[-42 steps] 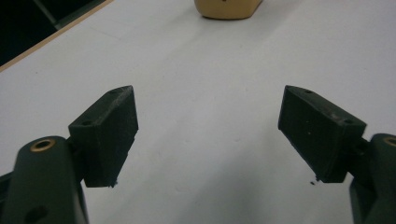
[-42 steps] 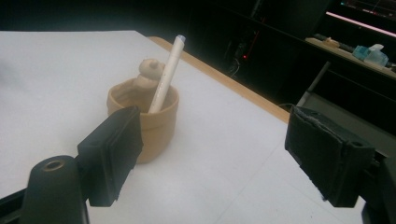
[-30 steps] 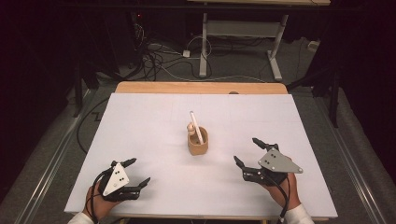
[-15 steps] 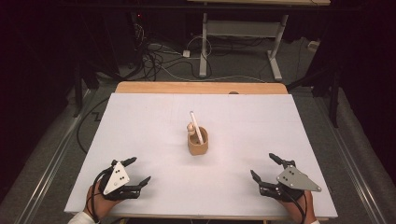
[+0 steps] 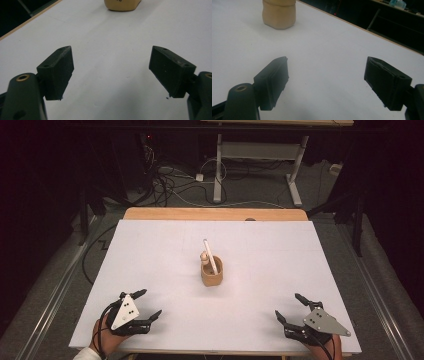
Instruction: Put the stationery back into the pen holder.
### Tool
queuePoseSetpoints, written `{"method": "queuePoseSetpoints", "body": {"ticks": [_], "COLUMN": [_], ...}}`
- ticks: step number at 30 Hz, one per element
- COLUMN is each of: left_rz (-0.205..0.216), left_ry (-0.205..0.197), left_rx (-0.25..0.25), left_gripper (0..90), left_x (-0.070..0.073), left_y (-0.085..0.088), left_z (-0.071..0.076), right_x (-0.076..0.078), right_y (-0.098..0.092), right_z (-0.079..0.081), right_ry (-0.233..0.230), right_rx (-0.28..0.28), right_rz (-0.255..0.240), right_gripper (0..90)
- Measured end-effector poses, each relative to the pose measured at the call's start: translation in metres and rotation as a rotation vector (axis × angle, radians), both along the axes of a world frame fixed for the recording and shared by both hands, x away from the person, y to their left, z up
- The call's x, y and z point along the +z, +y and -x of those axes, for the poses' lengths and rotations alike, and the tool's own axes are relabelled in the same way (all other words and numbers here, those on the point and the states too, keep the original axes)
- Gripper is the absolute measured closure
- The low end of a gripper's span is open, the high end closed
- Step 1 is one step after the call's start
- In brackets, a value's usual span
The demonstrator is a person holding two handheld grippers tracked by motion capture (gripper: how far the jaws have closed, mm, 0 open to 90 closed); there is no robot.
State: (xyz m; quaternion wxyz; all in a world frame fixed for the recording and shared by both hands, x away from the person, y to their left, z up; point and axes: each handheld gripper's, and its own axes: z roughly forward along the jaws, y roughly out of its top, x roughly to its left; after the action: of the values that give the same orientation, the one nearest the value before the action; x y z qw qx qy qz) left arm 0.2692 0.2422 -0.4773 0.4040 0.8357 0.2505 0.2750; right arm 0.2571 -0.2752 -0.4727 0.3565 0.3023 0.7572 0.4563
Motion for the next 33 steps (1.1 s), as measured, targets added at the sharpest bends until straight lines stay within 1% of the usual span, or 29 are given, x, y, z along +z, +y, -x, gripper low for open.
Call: {"method": "queuePoseSetpoints", "body": {"ticks": [3,5,7,12,17,20,22,33], "left_rz": [-0.01,0.001,-0.007,-0.01,-0.019,-0.017,-0.02,-0.019], "left_ry": [-0.003,-0.002,-0.004,-0.003,-0.001,-0.004,-0.004,-0.003], "left_rx": [-0.002,-0.003,-0.003,-0.004,-0.01,-0.008,-0.007,-0.007], "left_gripper": [19.2,19.2,19.2,19.2,19.2,19.2,19.2,19.2], "left_x": [-0.0005,0.0001,-0.0001,-0.0003,-0.001,-0.0006,-0.0006,-0.0008], "left_y": [0.0008,0.0014,0.001,0.0004,-0.0014,-0.0009,-0.0006,-0.0012], "left_z": [0.0014,0.0013,0.0011,0.0004,0.0004,0.0009,0.0009,0.0003], "right_x": [0.0019,0.0028,0.0031,0.0028,0.0023,0.0032,0.0034,0.0037], "right_y": [0.0019,0.003,0.0033,0.003,0.0032,0.003,0.0032,0.0034], "right_z": [0.0008,0.0015,0.0014,0.0004,0.0007,0.0004,0.0005,-0.0001], "right_ry": [-0.008,-0.013,-0.013,-0.012,-0.009,-0.017,-0.015,-0.01], "right_rx": [0.013,0.015,0.018,0.024,0.02,0.027,0.024,0.02], "right_rz": [-0.005,-0.004,-0.003,-0.003,-0.005,0.0,-0.007,-0.007], "right_gripper": [19.3,19.3,19.3,19.5,19.7,19.8,19.8,20.0]}}
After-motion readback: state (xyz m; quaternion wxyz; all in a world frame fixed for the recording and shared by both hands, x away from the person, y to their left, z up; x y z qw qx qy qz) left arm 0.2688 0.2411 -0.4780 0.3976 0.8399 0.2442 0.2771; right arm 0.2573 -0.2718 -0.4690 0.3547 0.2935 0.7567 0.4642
